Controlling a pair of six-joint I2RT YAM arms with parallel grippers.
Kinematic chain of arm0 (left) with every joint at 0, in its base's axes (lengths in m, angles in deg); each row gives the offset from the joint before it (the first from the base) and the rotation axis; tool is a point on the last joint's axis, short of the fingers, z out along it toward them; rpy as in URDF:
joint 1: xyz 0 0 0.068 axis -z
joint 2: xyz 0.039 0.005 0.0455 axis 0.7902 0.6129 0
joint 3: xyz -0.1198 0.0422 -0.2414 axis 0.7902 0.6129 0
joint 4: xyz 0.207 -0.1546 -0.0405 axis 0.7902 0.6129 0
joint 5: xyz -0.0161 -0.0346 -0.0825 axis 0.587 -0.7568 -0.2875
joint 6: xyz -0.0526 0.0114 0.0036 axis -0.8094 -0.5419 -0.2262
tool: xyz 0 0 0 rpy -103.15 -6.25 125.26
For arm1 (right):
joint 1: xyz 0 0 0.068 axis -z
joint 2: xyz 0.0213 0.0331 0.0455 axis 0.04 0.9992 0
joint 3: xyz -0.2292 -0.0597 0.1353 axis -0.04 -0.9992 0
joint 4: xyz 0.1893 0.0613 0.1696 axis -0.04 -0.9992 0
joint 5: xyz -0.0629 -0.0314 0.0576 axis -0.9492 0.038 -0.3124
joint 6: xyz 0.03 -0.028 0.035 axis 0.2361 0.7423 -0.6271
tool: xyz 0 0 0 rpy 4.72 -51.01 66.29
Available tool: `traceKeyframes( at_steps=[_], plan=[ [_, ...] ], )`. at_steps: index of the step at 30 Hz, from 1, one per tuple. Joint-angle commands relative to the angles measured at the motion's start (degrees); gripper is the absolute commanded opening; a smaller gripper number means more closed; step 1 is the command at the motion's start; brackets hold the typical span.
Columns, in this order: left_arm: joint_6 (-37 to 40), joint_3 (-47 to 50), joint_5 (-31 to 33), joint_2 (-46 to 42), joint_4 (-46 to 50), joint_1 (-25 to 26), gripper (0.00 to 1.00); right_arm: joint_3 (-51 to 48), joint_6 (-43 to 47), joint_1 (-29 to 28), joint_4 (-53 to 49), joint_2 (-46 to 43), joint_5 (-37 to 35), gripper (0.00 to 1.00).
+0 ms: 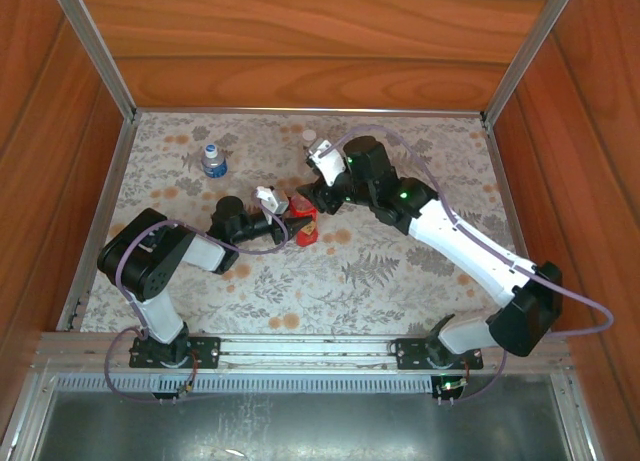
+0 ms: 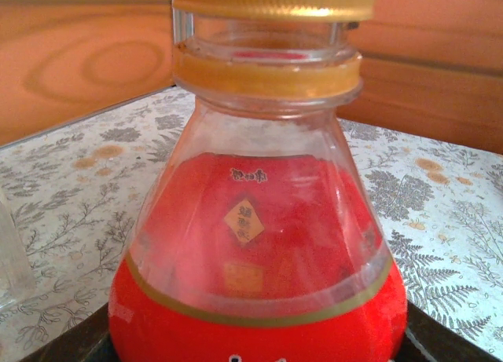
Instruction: Screw on the bottle caps
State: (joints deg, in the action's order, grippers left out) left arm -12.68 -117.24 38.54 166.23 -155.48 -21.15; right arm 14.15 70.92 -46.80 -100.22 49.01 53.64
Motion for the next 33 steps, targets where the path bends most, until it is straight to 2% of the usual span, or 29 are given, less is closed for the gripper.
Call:
traceKeyframes(
  at_steps=[1,4,8,24,33],
  plan=[
    [-0.70,-0.09,-1.65,1.52,1.98,-0.08,0.57,2.11,-0.64,0.71,-3.57,2.14,-2.32,0.48],
    [-0.66,-0.01,-1.65,1.38,2.03,-0.10,0.57,3.79,-0.91,0.98,-5.31,3.79,-2.12,0.37],
    [-0.53,0.11,-1.65,1.23,1.98,-0.20,0.57,5.22,-0.74,1.20,-6.70,5.46,-0.39,0.30],
    [-0.61,0.26,-2.17,0.81,1.98,-0.24,0.57,6.29,0.41,1.24,-10.18,8.47,0.08,0.31],
    [-0.60,0.43,-2.23,0.64,1.98,-0.25,0.57,3.46,-0.93,1.36,-12.17,8.57,0.18,0.30]
  ],
)
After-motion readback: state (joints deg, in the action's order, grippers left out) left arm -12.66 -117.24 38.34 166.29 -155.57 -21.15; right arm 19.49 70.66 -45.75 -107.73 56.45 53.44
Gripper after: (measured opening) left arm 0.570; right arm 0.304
